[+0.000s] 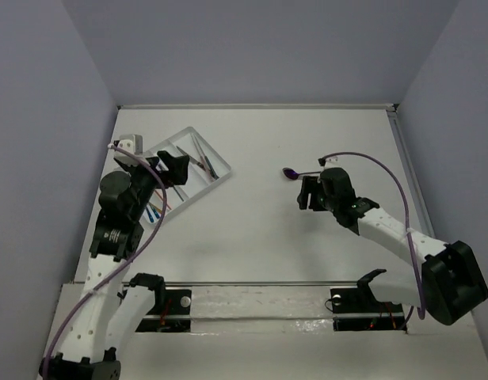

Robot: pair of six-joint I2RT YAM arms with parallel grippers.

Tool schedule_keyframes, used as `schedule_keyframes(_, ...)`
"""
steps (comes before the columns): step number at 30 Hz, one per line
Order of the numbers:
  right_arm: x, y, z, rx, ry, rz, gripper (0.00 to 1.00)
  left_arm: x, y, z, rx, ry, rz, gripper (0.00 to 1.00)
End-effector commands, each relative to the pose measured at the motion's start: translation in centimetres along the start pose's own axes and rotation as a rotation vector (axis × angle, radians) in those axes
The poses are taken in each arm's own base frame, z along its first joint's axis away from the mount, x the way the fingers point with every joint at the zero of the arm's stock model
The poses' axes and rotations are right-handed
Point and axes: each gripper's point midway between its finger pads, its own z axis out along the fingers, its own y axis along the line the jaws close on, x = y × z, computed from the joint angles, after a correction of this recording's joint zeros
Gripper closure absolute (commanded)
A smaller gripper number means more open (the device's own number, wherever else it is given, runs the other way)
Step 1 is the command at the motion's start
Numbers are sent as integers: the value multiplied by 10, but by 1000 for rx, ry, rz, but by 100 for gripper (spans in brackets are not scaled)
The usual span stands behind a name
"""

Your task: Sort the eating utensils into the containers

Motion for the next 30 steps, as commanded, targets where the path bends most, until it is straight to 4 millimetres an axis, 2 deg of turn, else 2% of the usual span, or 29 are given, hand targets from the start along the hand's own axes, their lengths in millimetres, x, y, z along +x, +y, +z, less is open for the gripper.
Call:
schedule_keyframes(1,-26,-7,9,7,-18,68,28,-2,-37,-30,179,-75,73,1)
schedule_keyframes(3,-37,-21,14,53,-24,79,27,-6,-45,-36,204,-98,81,1)
schedule_keyframes(5,-39,-27,24,40,-3,25,26,-6,-56,-42,251,-104,85,1)
schedule_keyframes(6,-53,-33,27,37,-19,-1,25,-5,-61,-45,275,-101,90,1)
schedule_keyframes(7,-56,-33,30,27,-13,6,25,-5,-63,-46,284,-98,91,1)
schedule_keyframes(9,-51,-32,42,-25,34,-47,25,-2,-72,-52,319,-83,97,1)
schedule_keyframes(10,-61,-38,45,-21,24,-65,26,-3,-74,-54,323,-86,101,1)
schedule_keyframes(11,-54,-43,54,-11,65,-69,26,-8,-78,-59,334,-104,104,1)
schedule_keyframes(12,-55,-49,59,2,73,-78,26,-3,-80,-62,338,-87,110,1)
schedule_keyframes(13,-64,-58,62,26,62,-65,30,-3,-82,-65,343,-88,112,1)
schedule_keyframes(14,-60,-65,66,43,79,-60,38,-3,-84,-67,350,-90,112,1)
schedule_keyframes(16,-67,-73,78,65,84,-89,56,-3,-89,-73,369,-92,113,1)
schedule_keyframes(18,-73,-78,91,77,101,-134,57,-4,-90,-76,370,-95,113,1)
schedule_keyframes(20,-73,-87,100,106,141,-222,57,-5,-94,-81,384,-99,112,1)
schedule_keyframes(23,-73,-121,111,263,205,-330,56,-6,-92,-84,367,-105,107,1)
schedule_keyframes(25,-68,-124,115,264,248,-355,53,-8,-91,-87,361,-116,103,1)
schedule_keyframes(28,-64,-129,117,273,250,-382,39,-8,-90,-89,351,-115,100,1)
schedule_keyframes(30,-62,-132,116,285,254,-400,34,-9,-88,-88,338,-119,98,1)
